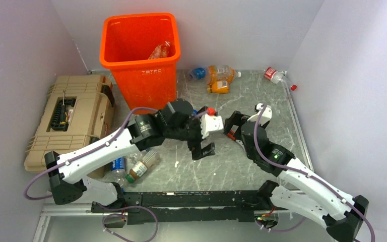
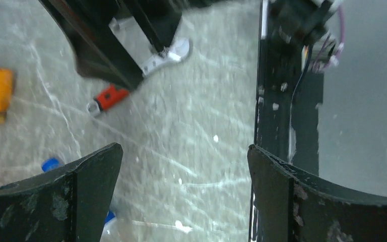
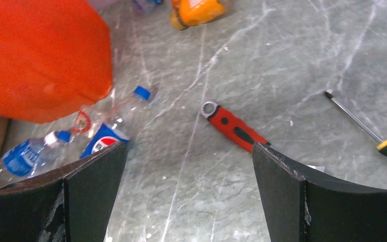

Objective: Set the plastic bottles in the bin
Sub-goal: Place the plastic bottle in the trash bin, then pick up the plastic bottle from the corner of the board.

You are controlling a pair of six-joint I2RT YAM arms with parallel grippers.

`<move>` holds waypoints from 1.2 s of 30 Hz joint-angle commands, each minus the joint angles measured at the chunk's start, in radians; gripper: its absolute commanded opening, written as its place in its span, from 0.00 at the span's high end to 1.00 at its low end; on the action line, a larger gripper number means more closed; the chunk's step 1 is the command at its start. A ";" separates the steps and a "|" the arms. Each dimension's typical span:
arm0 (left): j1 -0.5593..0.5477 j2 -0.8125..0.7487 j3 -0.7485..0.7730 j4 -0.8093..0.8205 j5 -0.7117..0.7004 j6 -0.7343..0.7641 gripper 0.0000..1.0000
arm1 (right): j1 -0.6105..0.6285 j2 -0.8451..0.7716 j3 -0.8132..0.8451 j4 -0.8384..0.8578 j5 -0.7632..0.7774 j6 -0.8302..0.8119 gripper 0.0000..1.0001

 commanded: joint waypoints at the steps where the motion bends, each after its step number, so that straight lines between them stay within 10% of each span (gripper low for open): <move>1: -0.017 -0.090 -0.086 0.039 -0.122 0.101 0.01 | -0.067 0.022 0.000 -0.009 0.039 0.082 0.00; 21: -0.017 -0.346 -0.496 0.106 -0.311 -0.003 0.00 | -0.435 0.393 0.056 0.387 -0.241 0.358 0.01; 36: -0.017 -0.367 -0.495 0.107 -0.606 -0.033 0.00 | -0.810 0.701 0.228 0.389 -0.334 0.316 0.00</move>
